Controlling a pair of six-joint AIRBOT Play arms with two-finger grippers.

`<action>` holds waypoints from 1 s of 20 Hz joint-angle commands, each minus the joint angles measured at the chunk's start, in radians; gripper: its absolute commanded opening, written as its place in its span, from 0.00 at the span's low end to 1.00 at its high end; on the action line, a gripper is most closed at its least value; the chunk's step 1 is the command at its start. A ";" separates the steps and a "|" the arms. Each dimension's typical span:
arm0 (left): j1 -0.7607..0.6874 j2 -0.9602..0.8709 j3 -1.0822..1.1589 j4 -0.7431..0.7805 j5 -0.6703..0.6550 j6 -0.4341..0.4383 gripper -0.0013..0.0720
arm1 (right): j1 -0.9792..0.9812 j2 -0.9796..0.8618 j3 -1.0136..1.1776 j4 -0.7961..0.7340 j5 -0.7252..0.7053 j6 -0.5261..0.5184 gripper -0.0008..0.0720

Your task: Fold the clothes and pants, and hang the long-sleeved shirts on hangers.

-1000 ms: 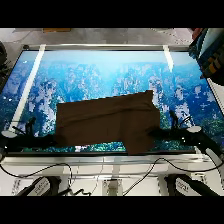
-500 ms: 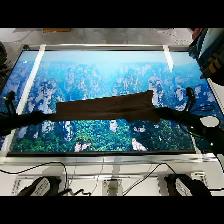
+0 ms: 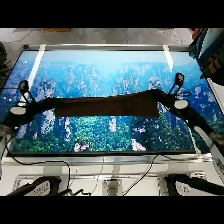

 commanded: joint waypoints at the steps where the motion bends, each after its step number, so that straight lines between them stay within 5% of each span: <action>1: -0.053 -0.105 0.001 -0.003 0.117 0.000 0.04 | -0.018 -0.171 0.146 -0.047 0.056 0.003 0.03; 9: -0.053 -0.151 0.002 -0.003 0.140 0.001 0.06 | -0.096 -0.215 0.166 -0.269 0.188 0.080 0.03; 10: -0.053 -0.151 0.002 -0.003 0.140 0.001 0.21 | -0.095 -0.215 0.166 -0.272 0.193 0.079 0.03; 11: -0.053 -0.151 0.003 -0.003 0.140 0.001 0.51 | -0.095 -0.215 0.166 -0.272 0.198 0.077 0.09; 12: -0.053 -0.150 0.006 -0.003 0.140 0.001 0.79 | -0.095 -0.215 0.166 -0.279 0.198 0.077 0.35; 13: -0.053 -0.146 0.009 -0.003 0.140 0.001 0.91 | -0.095 -0.214 0.166 -0.290 0.199 0.077 0.63; 16: -0.049 -0.102 0.026 -0.002 0.141 0.001 0.91 | -0.096 -0.204 0.176 -0.346 0.256 0.077 0.64; 20: -0.013 0.001 0.033 0.029 0.103 0.000 0.91 | -0.096 -0.204 0.285 -0.622 0.584 0.081 0.64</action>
